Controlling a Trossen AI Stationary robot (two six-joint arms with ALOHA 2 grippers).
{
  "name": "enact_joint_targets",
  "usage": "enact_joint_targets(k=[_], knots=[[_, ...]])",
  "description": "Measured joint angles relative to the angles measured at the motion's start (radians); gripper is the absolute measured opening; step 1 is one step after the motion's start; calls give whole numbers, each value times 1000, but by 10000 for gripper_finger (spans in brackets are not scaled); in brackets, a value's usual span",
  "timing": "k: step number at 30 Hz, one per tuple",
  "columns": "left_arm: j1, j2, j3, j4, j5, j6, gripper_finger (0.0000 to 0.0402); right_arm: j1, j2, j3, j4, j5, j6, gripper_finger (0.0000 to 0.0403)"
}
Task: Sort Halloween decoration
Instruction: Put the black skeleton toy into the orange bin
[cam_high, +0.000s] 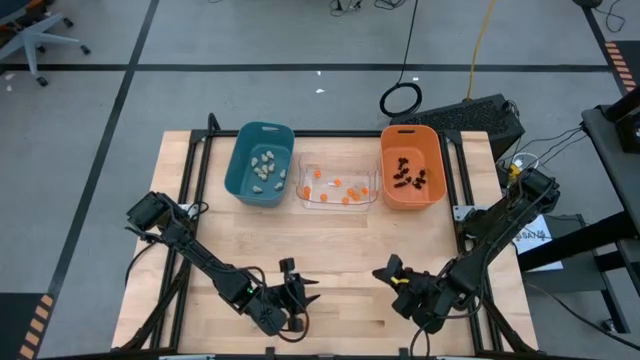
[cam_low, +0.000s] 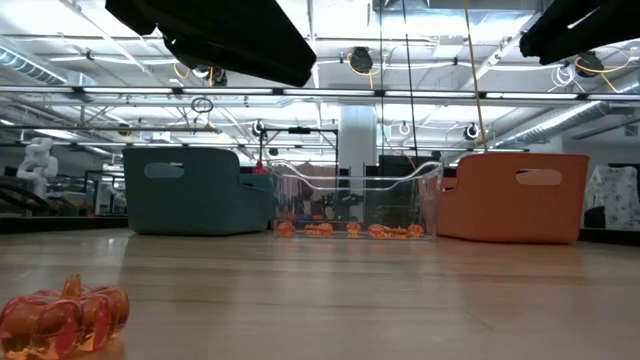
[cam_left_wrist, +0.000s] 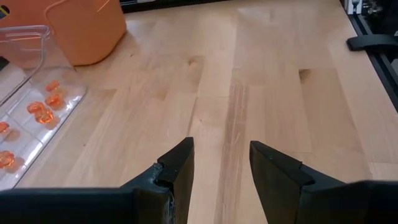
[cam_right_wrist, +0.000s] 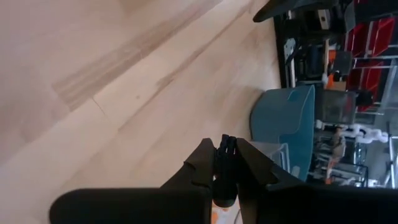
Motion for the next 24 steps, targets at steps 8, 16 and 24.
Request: enact_joint_targets(k=[8, 16, 24], knots=[[1, 0, 0, 0, 0, 0, 154, 0, 0, 0, 4, 1, 20, 17], [3, 0, 0, 0, 0, -2, 154, 0, 0, 0, 19, -2, 354, 17], [6, 0, 0, 4, 0, -3, 154, 0, 0, 0, 19, -4, 640, 20]])
